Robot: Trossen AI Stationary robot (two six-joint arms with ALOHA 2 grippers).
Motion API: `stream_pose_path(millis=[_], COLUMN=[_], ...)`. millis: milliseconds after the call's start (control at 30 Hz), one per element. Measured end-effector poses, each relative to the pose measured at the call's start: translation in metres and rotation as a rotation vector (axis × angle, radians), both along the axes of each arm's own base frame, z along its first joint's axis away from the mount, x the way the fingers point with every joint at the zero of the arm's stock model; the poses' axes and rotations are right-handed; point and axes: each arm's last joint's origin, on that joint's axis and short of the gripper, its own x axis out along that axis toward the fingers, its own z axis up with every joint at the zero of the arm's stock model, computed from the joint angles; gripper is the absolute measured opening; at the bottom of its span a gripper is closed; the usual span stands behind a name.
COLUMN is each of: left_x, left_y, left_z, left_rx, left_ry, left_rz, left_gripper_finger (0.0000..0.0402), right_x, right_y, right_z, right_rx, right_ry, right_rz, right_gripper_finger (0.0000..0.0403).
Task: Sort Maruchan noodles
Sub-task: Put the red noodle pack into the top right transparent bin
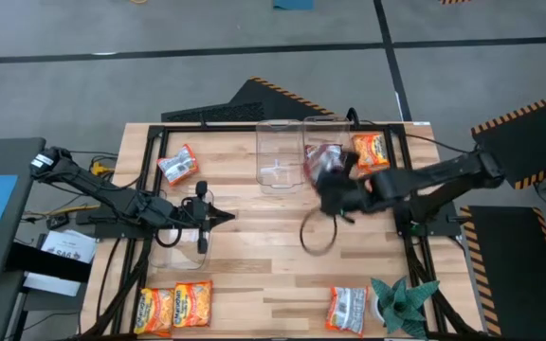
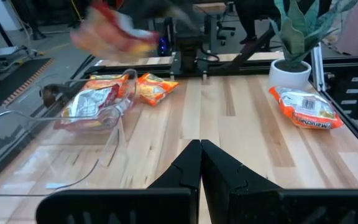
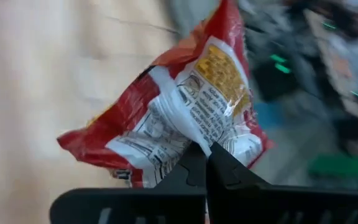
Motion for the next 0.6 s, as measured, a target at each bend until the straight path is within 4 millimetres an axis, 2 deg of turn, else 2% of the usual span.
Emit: stream_pose_path(millis=[200,367,500,600], left_x=[0.000,0.000,0.000,0.000], left_y=[0.000,0.000,0.000,0.000], left_z=[0.000,0.000,0.000,0.000], left_rx=[0.002,0.007,0.022,0.023], left_ry=[0.000,0.001,0.004,0.006], left_rz=[0.000,0.000,0.001,0.002], left_gripper_finger=[0.0000,0.0000,0.0000,0.0000], right_x=[-0.003,0.003,0.012,0.022], right_y=[-0.069,-0.120,-0.149,-0.162], right_z=[0.002,-0.012,-0.025,-0.038], right_rx=[-0.039,-0.024,0.032,0.055], right_ry=[0.028,0.082,0.098,0.118], right_rz=[-0.250,-0.373,-0.370,-0.349], right_gripper_finger=[0.0006,0.0006,0.0006,0.0006])
